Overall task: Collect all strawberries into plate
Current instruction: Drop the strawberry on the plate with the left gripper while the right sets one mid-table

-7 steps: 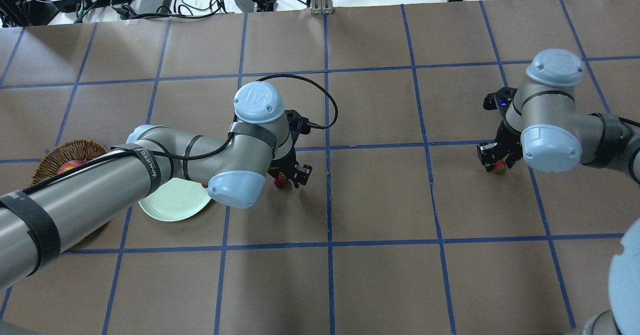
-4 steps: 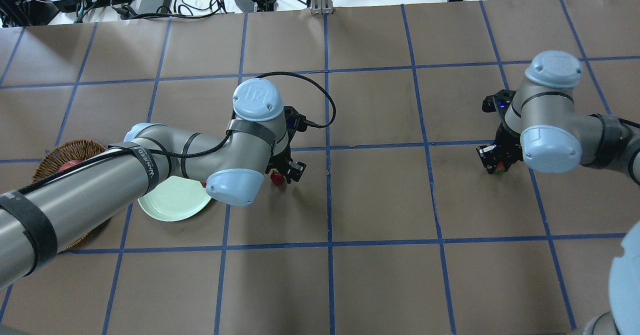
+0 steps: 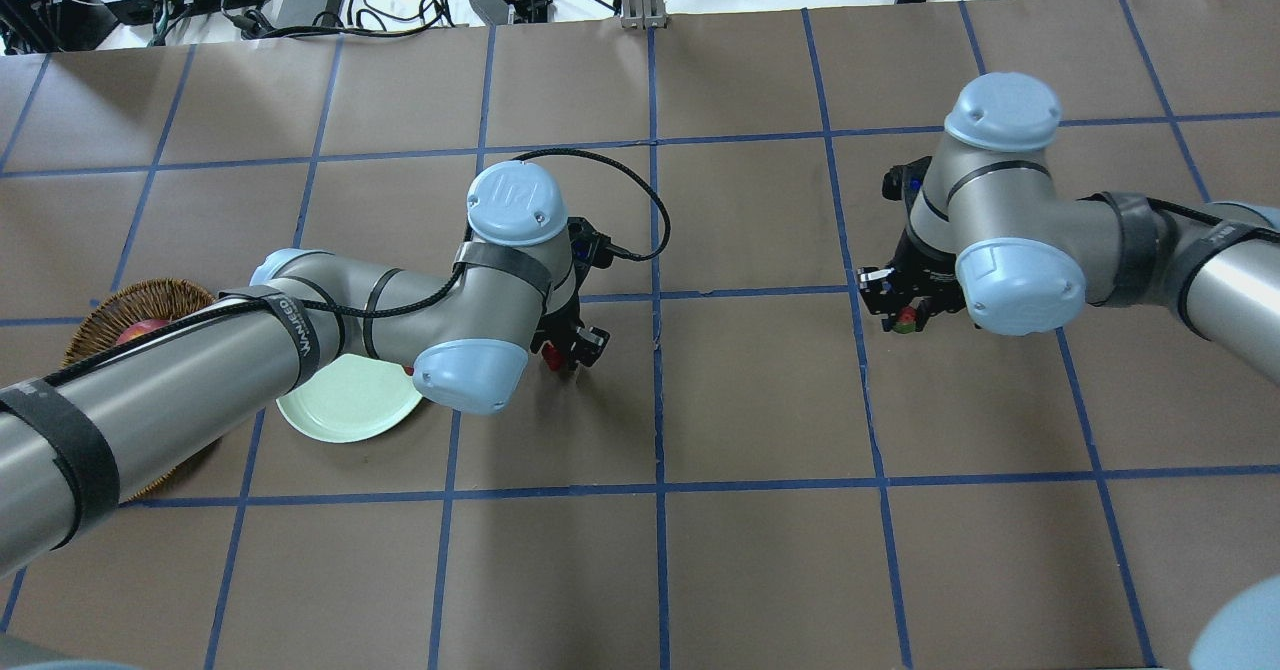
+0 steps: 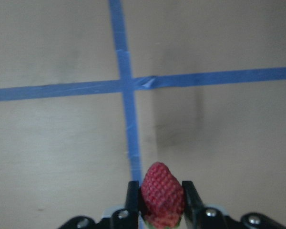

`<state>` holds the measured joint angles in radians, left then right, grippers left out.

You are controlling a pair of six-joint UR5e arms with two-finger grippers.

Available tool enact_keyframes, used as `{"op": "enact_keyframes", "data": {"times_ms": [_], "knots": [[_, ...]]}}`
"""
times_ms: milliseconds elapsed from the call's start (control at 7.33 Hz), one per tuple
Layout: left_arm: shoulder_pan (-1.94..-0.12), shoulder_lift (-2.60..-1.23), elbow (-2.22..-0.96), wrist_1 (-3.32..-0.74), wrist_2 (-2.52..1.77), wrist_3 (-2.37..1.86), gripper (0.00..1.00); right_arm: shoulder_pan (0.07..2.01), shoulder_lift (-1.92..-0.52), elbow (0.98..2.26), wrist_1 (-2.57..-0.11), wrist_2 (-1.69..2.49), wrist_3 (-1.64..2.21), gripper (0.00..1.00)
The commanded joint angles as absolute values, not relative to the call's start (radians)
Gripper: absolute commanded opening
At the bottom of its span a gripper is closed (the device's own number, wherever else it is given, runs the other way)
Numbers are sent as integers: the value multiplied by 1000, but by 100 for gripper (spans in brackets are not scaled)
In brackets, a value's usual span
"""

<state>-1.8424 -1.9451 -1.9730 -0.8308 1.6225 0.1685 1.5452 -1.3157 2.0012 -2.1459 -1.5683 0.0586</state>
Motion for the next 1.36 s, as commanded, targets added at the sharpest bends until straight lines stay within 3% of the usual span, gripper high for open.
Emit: {"op": "enact_keyframes", "data": {"times_ms": [0, 136, 273, 682, 1227], "knots": [[-1841, -1945, -1971, -830, 1623, 166, 21, 1717, -1307, 1997, -2154, -1475, 309, 22], [-1803, -1942, -1982, -833, 1620, 169, 8, 1744, -1305, 1997, -2155, -1423, 366, 22], [-1736, -1925, -1980, -830, 1606, 207, 2, 1758, -1305, 1997, -2157, -1381, 406, 22], [-1593, -1850, -1973, -866, 1612, 303, 1, 1842, -1249, 1976, -2247, -1264, 608, 22], [-1361, -1836, -1986, -899, 1608, 569, 1, 2049, -1074, 1761, -2261, -1284, 880, 23]]}}
